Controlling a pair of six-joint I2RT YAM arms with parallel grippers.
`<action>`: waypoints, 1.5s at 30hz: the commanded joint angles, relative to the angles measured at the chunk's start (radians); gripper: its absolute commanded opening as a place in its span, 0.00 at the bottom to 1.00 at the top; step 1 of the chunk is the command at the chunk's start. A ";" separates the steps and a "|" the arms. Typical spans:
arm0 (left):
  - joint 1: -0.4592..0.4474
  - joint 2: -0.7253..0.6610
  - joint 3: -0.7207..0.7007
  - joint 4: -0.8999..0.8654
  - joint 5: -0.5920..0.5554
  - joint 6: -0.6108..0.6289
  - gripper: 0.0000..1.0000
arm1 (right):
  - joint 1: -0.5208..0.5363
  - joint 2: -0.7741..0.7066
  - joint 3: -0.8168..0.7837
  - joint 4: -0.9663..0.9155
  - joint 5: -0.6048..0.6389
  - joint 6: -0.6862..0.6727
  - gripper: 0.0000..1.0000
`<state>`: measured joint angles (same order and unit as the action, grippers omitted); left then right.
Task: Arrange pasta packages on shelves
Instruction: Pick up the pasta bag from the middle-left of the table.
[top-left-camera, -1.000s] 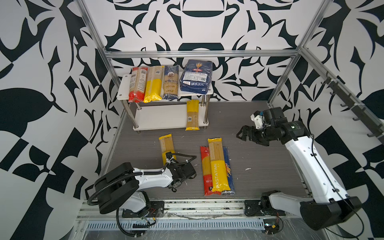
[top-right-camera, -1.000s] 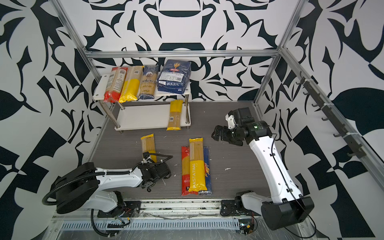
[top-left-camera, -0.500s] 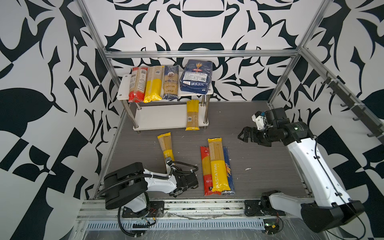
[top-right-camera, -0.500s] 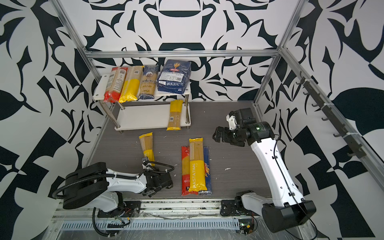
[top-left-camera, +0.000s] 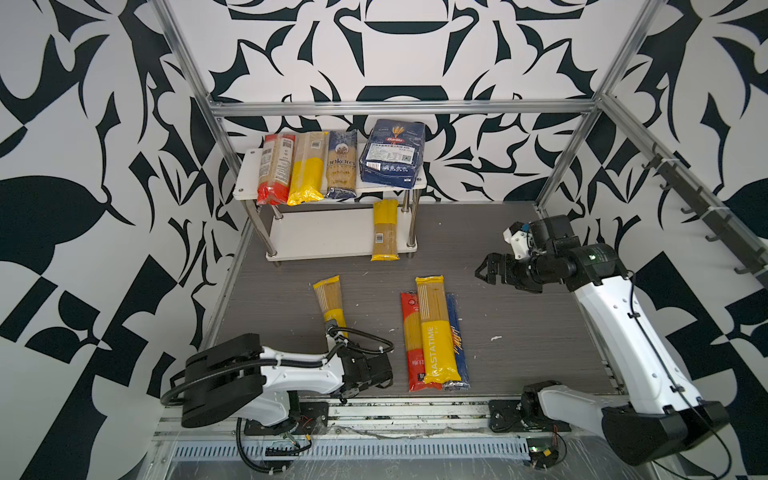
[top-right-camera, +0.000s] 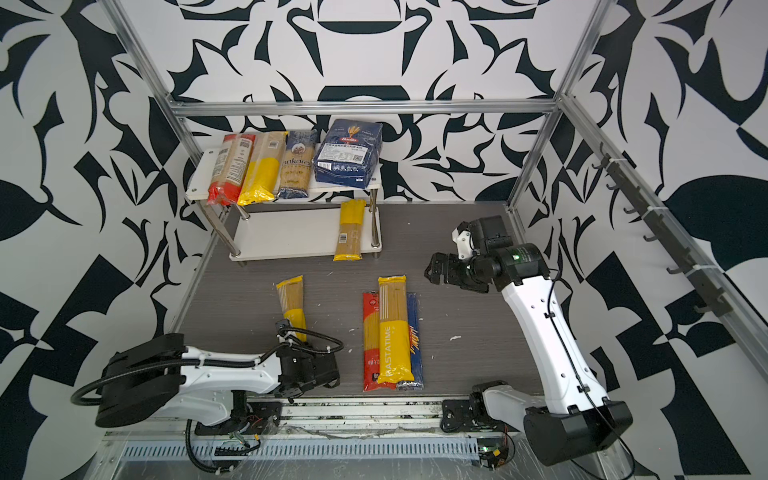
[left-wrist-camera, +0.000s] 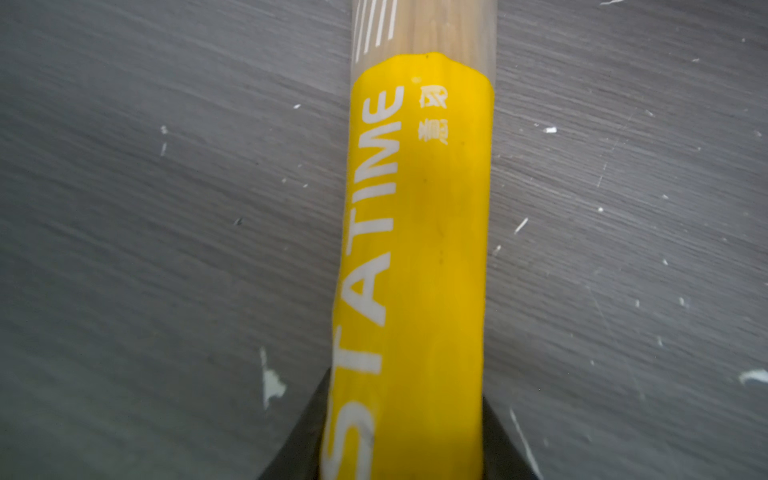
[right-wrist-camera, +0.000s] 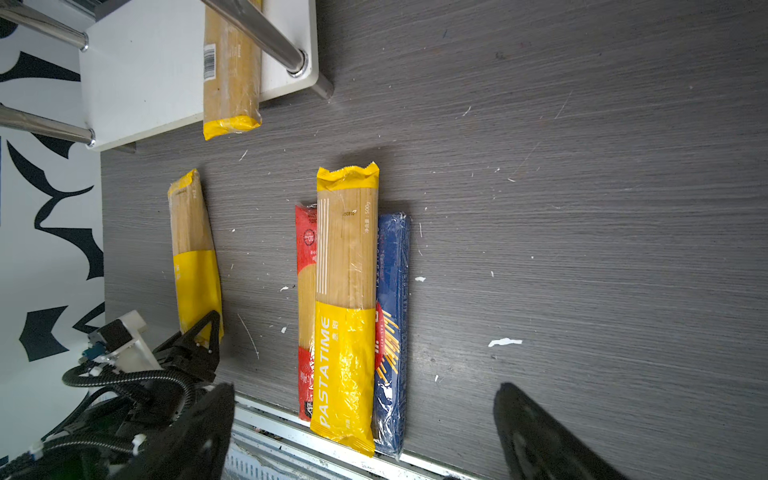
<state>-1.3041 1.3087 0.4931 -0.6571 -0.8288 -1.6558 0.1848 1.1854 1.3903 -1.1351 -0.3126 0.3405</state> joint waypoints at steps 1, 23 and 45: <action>-0.003 -0.108 0.021 -0.212 -0.030 -0.001 0.00 | -0.004 -0.003 0.012 0.027 -0.013 0.008 1.00; 0.005 -0.241 0.172 -0.361 -0.297 0.170 0.00 | -0.003 0.026 0.014 0.069 -0.022 0.023 1.00; 0.299 -0.359 0.170 0.187 -0.148 0.873 0.00 | -0.004 0.108 0.085 0.080 -0.004 0.010 1.00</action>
<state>-1.0576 0.9710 0.6472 -0.6540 -0.9260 -0.9607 0.1848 1.2942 1.4303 -1.0714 -0.3290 0.3595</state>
